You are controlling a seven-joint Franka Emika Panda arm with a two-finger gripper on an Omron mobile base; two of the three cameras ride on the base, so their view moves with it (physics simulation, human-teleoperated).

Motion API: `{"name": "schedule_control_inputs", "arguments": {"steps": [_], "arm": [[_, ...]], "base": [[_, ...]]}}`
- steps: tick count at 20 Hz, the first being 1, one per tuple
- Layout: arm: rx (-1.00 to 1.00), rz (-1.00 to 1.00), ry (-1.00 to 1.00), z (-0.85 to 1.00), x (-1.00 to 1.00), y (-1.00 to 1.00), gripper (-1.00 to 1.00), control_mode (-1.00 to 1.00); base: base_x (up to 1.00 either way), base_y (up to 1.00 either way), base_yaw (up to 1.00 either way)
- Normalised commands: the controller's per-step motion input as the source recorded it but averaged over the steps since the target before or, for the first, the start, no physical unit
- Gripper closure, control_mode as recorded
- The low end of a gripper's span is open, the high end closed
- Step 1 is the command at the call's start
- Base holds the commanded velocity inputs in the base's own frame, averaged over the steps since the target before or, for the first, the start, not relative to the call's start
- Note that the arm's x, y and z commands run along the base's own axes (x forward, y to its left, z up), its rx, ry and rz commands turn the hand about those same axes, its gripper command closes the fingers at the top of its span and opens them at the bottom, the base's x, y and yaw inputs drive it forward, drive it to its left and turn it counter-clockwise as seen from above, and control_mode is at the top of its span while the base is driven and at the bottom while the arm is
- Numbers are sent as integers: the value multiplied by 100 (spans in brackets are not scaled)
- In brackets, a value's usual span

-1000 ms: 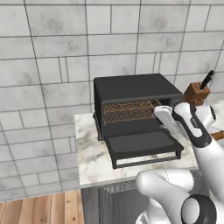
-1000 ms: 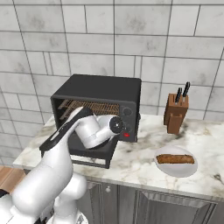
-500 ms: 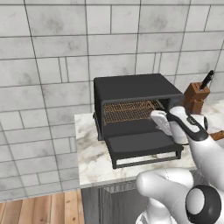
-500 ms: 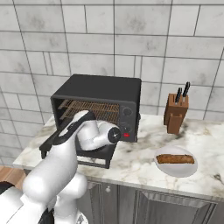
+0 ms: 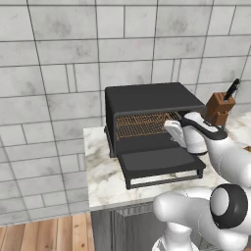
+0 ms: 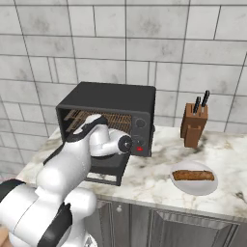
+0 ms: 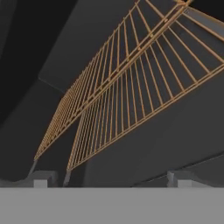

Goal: Pull the toaster oven rack outwards. Pick up the baguette from the plate and place it on the toaster oven rack. Close the toaster oven door fully and set the temperature to the lowest setting.

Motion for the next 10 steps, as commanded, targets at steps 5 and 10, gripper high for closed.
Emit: {"name": "schedule_control_inputs", "arguments": {"steps": [5,10], "arm": [[0,0,-5,-5,12,-1,-100,-100],[0,0,-15,-20,6,0,-100,-100]], "base": [[0,0,0],[0,0,0]]}}
